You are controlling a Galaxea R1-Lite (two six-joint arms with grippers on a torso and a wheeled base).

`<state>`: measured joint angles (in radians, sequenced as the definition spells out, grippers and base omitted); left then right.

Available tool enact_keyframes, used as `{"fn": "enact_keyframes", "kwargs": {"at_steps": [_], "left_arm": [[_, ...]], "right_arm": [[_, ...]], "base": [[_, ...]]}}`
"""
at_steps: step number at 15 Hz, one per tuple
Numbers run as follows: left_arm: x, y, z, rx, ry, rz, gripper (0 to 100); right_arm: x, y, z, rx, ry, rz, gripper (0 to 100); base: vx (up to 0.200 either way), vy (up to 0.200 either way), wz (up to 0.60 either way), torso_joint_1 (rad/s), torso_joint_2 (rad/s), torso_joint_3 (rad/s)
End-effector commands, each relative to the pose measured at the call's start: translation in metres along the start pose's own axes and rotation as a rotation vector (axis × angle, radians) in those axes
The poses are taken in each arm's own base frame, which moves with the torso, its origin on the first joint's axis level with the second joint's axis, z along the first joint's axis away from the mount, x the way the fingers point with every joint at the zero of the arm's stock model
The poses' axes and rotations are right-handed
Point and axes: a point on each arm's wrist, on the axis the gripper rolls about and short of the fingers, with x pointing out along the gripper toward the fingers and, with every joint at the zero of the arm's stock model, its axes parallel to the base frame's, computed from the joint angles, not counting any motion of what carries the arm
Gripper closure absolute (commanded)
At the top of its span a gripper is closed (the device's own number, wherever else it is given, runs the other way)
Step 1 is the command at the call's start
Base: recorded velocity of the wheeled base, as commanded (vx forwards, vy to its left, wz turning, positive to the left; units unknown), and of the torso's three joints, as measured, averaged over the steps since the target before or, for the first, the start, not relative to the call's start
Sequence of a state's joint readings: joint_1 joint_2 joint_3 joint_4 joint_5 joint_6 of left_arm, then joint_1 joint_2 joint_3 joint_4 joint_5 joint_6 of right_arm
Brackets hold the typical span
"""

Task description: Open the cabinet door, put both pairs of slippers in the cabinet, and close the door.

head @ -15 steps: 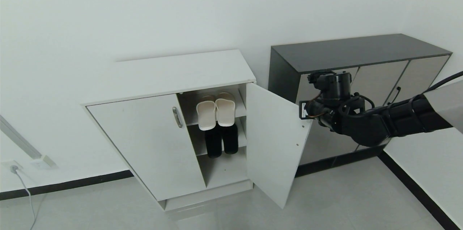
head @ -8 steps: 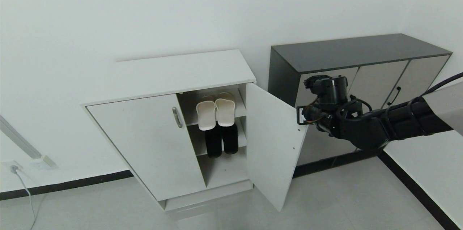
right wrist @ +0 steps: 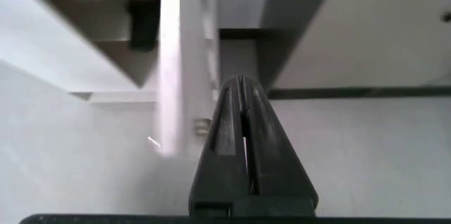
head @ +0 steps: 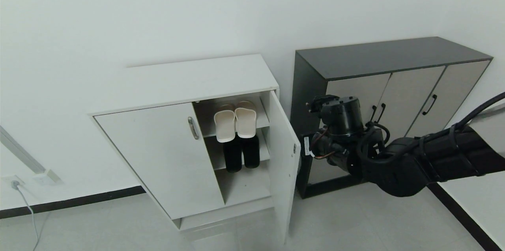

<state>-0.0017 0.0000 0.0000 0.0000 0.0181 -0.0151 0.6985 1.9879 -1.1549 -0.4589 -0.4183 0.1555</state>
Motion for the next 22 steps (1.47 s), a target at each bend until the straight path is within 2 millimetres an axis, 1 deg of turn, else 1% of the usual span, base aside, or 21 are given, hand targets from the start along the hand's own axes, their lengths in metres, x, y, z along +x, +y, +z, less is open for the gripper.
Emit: {"fn": "enact_keyframes", "kwargs": {"at_steps": [1,3,4,6,8,9,12,17,22], "left_arm": [[0.0,0.0,0.0,0.0,0.0,0.0,100],[0.0,0.0,0.0,0.0,0.0,0.0,100],[0.0,0.0,0.0,0.0,0.0,0.0,100],[0.0,0.0,0.0,0.0,0.0,0.0,100],[0.0,0.0,0.0,0.0,0.0,0.0,100],[0.0,0.0,0.0,0.0,0.0,0.0,100],[0.0,0.0,0.0,0.0,0.0,0.0,100],[0.0,0.0,0.0,0.0,0.0,0.0,100],[0.0,0.0,0.0,0.0,0.0,0.0,100]], "right_arm": [[-0.018,0.013,0.0,-0.01,-0.022,0.055,100],[-0.025,0.014,0.002,-0.048,-0.066,0.081,100],[-0.03,0.012,0.002,-0.069,-0.073,0.086,100],[-0.036,0.01,0.004,-0.068,-0.081,0.091,100],[-0.037,0.01,0.001,-0.072,-0.073,0.093,100],[-0.037,0.013,-0.004,-0.082,-0.056,0.103,100],[-0.038,0.016,-0.011,-0.085,-0.036,0.137,100],[-0.039,0.015,-0.013,-0.084,-0.03,0.161,100],[-0.037,0.012,-0.023,-0.078,-0.068,0.174,100]], "base": [[0.0,0.0,0.0,0.0,0.0,0.0],[0.0,0.0,0.0,0.0,0.0,0.0],[0.0,0.0,0.0,0.0,0.0,0.0],[0.0,0.0,0.0,0.0,0.0,0.0],[0.0,0.0,0.0,0.0,0.0,0.0],[0.0,0.0,0.0,0.0,0.0,0.0],[0.0,0.0,0.6,-0.002,0.0,0.005],[0.0,0.0,0.6,0.003,0.0,0.006],[0.0,0.0,0.0,0.0,0.0,0.0]]}}
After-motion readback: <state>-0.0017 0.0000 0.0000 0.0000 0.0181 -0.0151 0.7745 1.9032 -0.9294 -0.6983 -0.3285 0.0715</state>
